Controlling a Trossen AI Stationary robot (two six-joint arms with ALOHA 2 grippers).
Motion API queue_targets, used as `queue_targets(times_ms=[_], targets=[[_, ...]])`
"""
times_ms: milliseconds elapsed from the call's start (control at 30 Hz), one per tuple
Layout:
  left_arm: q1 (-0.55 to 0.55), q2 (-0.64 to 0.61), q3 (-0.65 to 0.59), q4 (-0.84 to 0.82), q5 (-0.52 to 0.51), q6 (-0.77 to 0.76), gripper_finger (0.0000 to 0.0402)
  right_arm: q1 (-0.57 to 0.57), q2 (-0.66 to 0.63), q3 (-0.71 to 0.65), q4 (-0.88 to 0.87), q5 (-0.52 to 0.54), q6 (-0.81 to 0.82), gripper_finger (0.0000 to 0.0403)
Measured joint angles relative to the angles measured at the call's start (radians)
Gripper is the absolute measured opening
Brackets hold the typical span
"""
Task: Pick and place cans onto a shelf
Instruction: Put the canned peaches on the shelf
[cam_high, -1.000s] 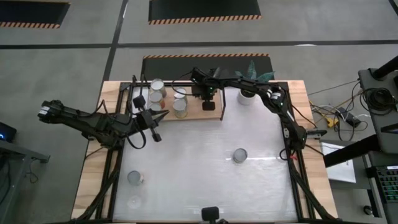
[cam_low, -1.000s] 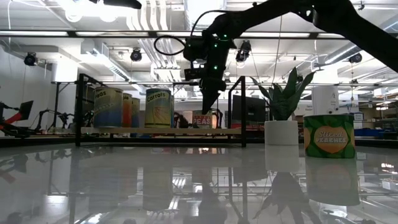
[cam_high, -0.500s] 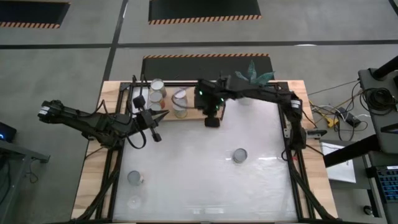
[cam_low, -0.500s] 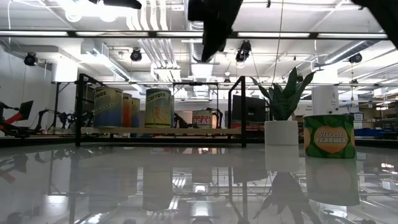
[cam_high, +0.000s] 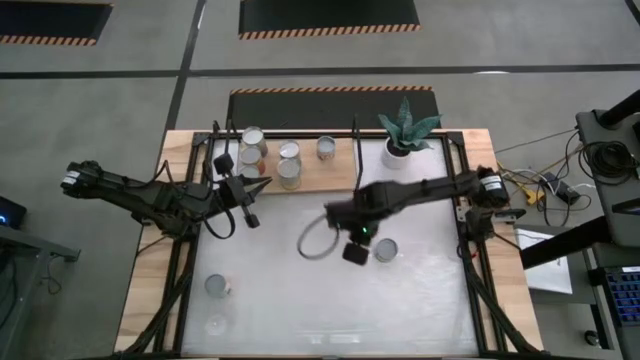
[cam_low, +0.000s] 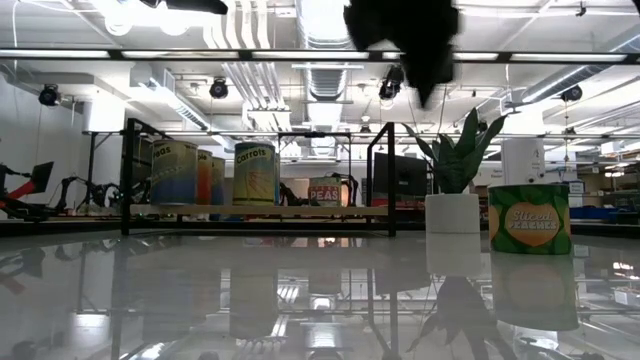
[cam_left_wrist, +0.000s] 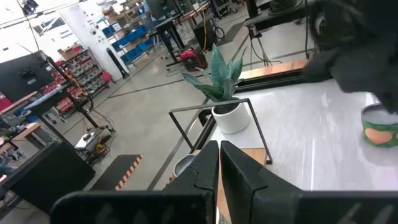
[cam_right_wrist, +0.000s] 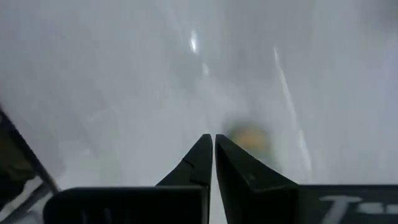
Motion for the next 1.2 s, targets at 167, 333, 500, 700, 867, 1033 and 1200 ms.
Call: queue_targets(times_ms=[167,333,500,700,867,1033,1200], targets=[[0.0,0.0,0.0,0.0,0.0,0.0,0.0,0.075,-0.008,-0.121,-0.091,0.0,0.232,0.0009],[0.0,0.0,0.0,0.0,0.0,0.001,0.0,0.092,-0.037,-0.206,-0.035,0.028,0.37,0.003],[0.0,0.0,0.0,-0.001,0.0,0.006,0.0,0.094,-0.039,-0.239,-0.028,0.029,0.451,0.0109],[0.0,0.0,0.0,0.0,0.0,0.025,0.0,0.114,-0.04,-0.264,-0.031,0.032,0.524,0.0246],[0.0,0.0,0.0,0.0,0.0,0.027,0.0,0.151,-0.04,-0.279,-0.032,0.056,0.579,0.034],[0.0,0.0,0.0,0.0,0.0,0.027,0.0,0.168,-0.04,-0.32,-0.029,0.08,0.617,0.0375],[0.0,0.0,0.0,0.0,0.0,0.028,0.0,0.171,-0.04,-0.375,0.022,0.097,0.618,0.0376]])
